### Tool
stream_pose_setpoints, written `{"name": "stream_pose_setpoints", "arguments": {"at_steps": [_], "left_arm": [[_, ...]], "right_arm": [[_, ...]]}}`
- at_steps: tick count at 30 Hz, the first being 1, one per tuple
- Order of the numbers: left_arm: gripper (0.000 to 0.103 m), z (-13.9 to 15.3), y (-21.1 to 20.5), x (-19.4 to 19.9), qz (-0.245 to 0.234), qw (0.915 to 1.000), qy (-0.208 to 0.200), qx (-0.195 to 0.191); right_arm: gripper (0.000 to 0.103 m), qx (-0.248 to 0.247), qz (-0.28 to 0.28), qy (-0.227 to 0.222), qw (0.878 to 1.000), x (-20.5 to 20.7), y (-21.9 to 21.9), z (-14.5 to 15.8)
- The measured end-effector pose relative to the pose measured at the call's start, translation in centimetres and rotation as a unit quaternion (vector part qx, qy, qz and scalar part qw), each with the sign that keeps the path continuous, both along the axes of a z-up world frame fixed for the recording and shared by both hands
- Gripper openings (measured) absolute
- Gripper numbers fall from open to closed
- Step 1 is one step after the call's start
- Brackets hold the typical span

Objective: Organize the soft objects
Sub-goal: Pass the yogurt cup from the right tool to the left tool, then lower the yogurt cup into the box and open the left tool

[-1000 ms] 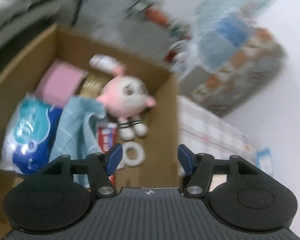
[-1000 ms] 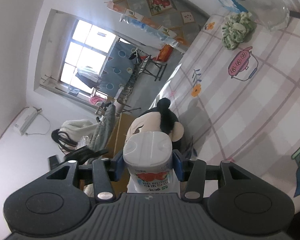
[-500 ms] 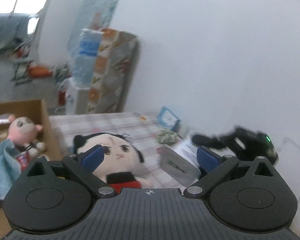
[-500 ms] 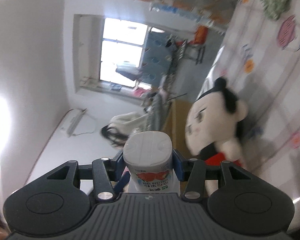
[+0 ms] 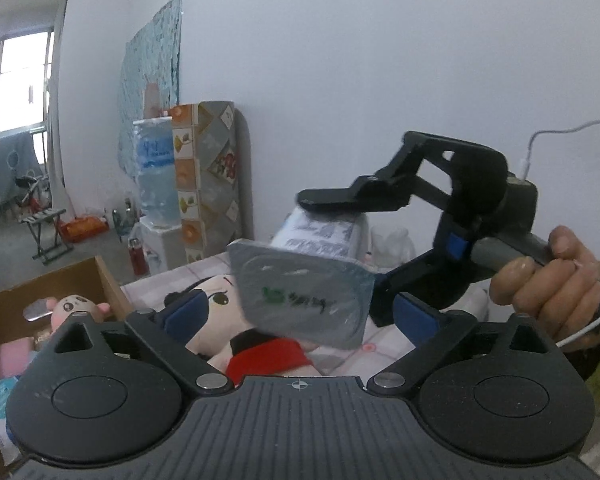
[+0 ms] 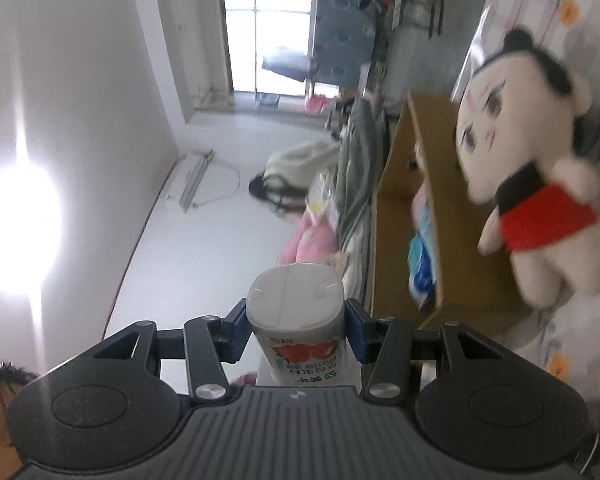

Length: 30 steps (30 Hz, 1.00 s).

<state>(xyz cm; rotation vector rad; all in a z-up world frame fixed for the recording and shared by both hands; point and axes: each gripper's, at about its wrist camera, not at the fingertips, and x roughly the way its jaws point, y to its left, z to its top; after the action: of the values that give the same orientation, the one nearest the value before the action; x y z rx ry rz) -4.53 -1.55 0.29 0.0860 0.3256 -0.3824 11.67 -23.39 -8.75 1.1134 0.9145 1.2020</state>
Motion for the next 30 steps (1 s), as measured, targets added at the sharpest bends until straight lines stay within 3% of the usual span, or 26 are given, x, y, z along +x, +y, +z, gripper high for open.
{"name": "stream_pose_setpoints", "arguments": {"at_steps": [1, 3, 7, 13, 18, 22, 26, 30], "left_arm": [[0.094, 0.0, 0.1, -0.3, 0.003, 1.0, -0.004, 0.002], [0.078, 0.1, 0.4, -0.9, 0.012, 0.9998, -0.012, 0.004], [0.063, 0.1, 1.3, -1.7, 0.033, 0.9994, -0.008, -0.008], [0.061, 0.9, 2.5, -2.4, 0.063, 0.998, 0.001, -0.008], [0.06, 2.4, 3.8, -1.6, 0.085, 0.9956, 0.039, 0.011], [0.06, 3.5, 5.5, 0.7, 0.107, 0.9894, 0.096, 0.022], [0.06, 3.5, 8.9, 4.1, 0.131, 0.9741, 0.181, -0.032], [0.06, 1.6, 12.5, 9.3, 0.169, 0.9419, 0.279, -0.078]], "right_arm": [[0.06, 0.003, 0.013, 0.004, 1.0, -0.1, 0.6, 0.0], [0.06, 0.001, 0.031, 0.005, 0.999, -0.7, 1.5, 0.1], [0.06, -0.008, 0.062, 0.018, 0.998, -1.5, 3.2, -0.1], [0.061, -0.005, 0.086, 0.036, 0.996, -1.7, 4.9, -0.5], [0.062, -0.002, 0.112, 0.038, 0.993, -1.2, 7.6, -0.9], [0.08, -0.009, 0.131, 0.027, 0.991, -0.2, 9.6, -0.2], [0.08, -0.025, 0.115, -0.005, 0.993, 1.0, 10.2, 1.0], [0.08, -0.035, 0.068, -0.021, 0.997, 1.9, 8.8, 1.0]]}}
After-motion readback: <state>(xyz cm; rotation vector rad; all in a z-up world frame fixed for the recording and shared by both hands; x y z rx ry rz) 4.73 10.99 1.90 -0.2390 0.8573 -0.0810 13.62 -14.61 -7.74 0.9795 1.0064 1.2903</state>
